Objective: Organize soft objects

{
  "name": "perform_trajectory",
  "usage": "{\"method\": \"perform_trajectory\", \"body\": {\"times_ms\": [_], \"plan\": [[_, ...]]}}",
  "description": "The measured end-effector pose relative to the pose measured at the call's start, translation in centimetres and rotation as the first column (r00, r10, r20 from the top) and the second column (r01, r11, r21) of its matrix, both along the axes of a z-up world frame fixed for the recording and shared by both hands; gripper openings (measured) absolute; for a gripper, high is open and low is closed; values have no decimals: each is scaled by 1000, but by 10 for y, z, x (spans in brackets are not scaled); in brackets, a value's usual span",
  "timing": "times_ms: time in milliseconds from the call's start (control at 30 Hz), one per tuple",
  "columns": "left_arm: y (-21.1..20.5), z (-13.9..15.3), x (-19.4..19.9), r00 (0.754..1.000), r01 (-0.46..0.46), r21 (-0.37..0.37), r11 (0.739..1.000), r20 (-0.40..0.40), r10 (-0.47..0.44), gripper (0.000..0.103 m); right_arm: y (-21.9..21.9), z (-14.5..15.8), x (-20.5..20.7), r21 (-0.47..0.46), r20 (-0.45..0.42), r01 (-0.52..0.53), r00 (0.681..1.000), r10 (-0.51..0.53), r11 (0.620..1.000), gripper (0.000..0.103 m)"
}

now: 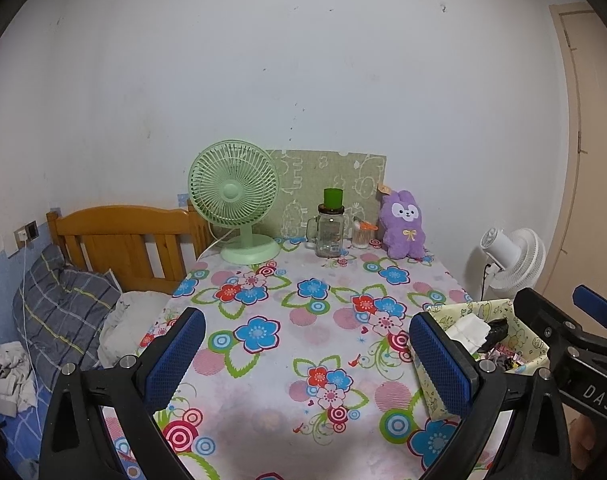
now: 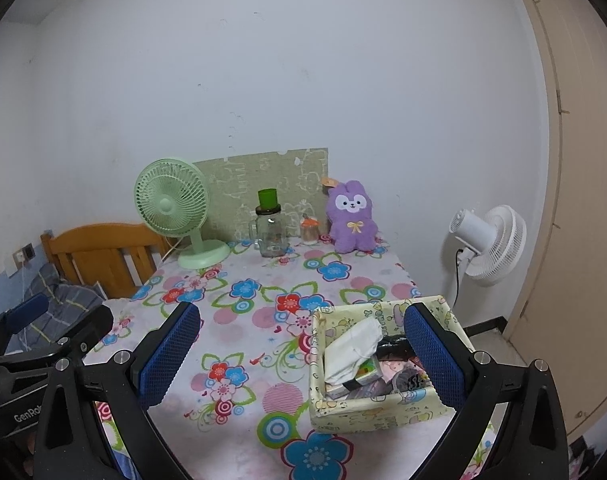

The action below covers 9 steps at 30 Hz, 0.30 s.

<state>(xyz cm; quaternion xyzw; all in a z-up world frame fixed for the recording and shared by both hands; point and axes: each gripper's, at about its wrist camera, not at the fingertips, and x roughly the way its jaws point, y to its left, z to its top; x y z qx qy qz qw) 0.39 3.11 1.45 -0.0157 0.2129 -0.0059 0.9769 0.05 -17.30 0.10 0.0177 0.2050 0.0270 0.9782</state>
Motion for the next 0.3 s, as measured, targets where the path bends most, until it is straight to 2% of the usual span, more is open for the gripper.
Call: {"method": "perform_trajectory", "body": {"times_ms": [300], "plan": [[-2, -1, 3, 1000, 2, 17, 1000, -4, -2, 103, -2, -3, 2, 16, -22, 10, 1000, -10, 1000, 103]]}}
